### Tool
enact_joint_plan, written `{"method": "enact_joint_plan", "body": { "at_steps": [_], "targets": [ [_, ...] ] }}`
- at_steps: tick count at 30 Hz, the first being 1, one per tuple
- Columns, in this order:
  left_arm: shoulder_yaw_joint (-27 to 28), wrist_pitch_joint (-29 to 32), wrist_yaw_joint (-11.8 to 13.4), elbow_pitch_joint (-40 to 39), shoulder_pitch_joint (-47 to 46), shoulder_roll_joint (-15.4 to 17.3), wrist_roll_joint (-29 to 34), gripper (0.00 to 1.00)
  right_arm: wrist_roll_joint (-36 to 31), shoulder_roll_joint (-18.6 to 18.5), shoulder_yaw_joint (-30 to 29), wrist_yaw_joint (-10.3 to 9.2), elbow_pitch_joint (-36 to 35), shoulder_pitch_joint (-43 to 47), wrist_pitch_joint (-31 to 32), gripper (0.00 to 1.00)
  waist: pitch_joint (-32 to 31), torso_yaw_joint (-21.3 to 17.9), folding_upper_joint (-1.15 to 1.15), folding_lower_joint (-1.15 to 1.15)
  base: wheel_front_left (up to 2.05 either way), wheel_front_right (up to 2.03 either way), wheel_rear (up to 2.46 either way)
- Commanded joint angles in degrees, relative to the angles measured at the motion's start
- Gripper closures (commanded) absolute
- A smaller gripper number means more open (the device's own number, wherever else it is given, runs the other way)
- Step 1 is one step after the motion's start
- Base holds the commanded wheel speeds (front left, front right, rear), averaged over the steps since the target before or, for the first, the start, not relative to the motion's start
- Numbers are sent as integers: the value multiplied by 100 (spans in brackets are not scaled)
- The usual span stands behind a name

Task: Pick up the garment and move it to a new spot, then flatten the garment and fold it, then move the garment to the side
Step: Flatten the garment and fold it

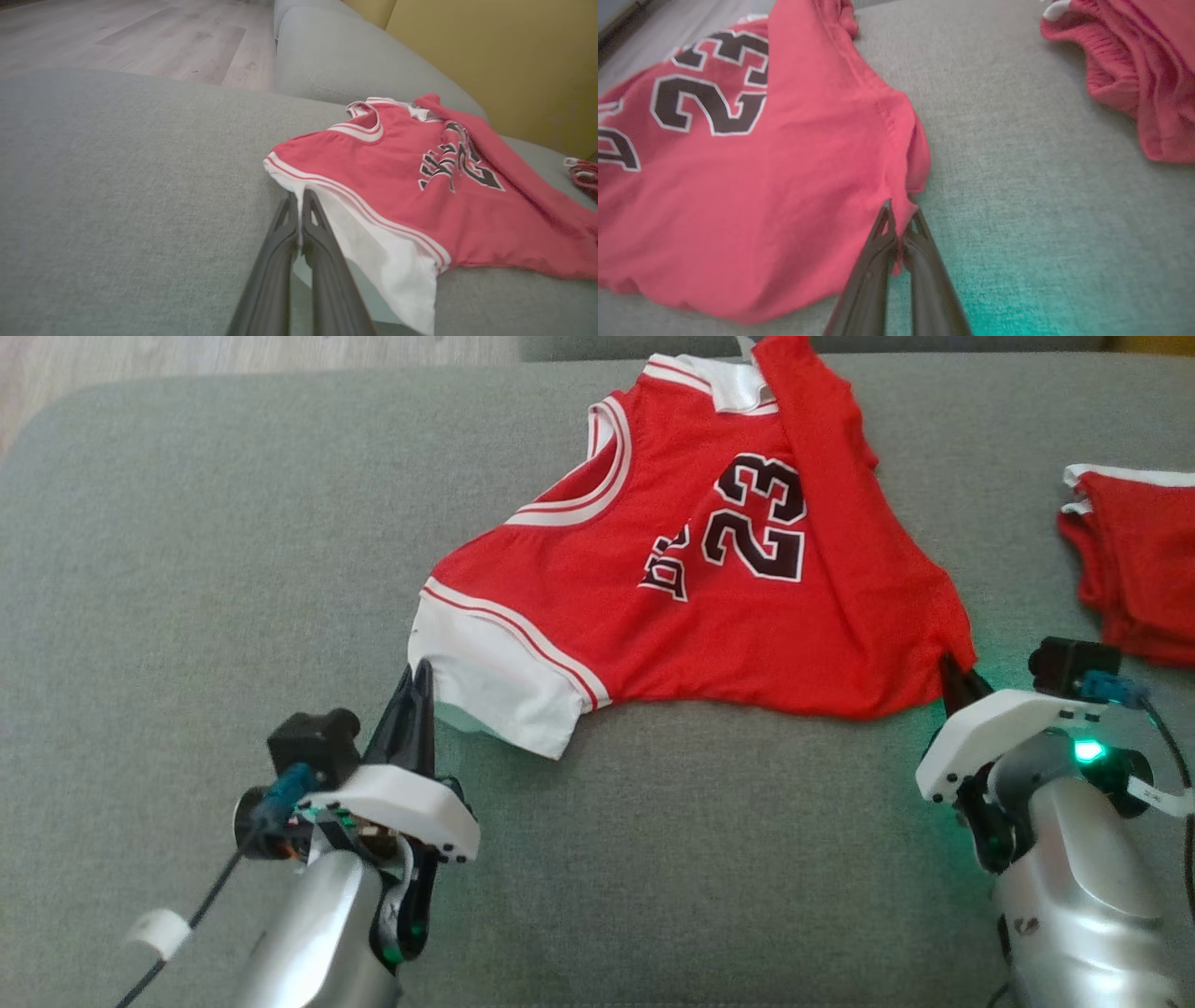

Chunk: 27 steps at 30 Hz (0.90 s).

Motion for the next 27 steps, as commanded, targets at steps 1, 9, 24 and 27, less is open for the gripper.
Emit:
{"method": "enact_joint_plan", "body": {
  "at_steps": [1,9,24,27],
  "targets": [
    [263,-73,-72,-309,-119,79,-125,100,259,12,188,41,-209,-234,-185,100,-95,-60,0,0,0,0,0],
    [611,-34,-253,-1412,-177,229,-586,100,1575,12,438,41,-1294,-279,-407,100,-642,-297,0,0,0,0,0],
    [1380,988,6,-5047,-1356,841,-1082,100,2550,12,-162,41,-6236,458,901,100,-1372,-609,0,0,0,0,0],
    [1410,1366,43,-5272,-1761,1038,-1077,100,2457,12,-290,41,-6832,418,1273,100,-1361,-668,0,0,0,0,0]
  ]
}}
